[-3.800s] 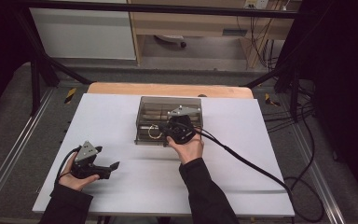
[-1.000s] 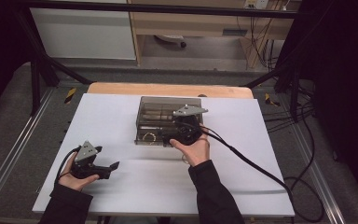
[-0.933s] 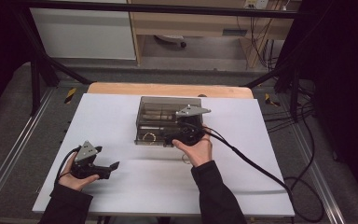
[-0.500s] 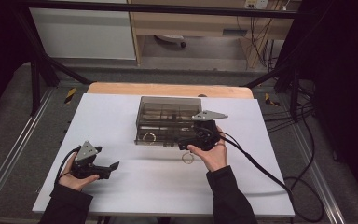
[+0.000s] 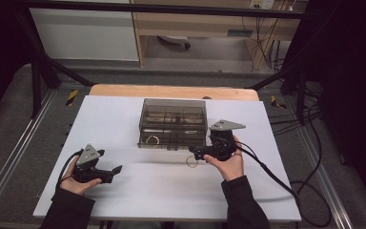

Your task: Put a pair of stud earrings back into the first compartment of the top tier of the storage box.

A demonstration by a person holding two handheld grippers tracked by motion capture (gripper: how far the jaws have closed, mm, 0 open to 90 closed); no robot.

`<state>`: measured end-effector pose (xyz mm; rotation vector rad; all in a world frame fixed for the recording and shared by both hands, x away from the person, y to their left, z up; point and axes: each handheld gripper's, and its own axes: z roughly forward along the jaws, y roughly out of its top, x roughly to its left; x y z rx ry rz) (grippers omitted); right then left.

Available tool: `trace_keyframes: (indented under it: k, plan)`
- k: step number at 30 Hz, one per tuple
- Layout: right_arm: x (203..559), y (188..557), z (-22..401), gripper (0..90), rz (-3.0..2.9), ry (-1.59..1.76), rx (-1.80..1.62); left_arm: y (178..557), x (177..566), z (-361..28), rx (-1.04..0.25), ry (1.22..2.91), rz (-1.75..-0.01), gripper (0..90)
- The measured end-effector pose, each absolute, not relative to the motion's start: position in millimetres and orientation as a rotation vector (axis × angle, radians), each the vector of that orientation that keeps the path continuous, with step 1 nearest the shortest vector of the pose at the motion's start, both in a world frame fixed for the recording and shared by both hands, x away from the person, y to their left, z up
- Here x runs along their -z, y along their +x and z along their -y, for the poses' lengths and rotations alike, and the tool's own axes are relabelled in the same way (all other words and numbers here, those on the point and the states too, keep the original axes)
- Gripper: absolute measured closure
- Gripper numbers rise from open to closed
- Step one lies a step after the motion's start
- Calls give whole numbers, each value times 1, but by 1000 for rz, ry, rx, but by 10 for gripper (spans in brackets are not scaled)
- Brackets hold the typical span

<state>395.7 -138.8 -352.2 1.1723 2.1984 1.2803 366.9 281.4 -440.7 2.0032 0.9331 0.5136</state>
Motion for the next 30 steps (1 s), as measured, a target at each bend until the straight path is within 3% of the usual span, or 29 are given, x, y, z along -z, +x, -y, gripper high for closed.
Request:
trace_keyframes:
  k: [19,30]
  plan:
    - [391,385,175,20,-2192,1300,-1219,367,442,-282,-511,1999,-938,54]
    - [410,387,175,53,-2217,1341,-1194,367,441,-282,-509,1995,-938,54]
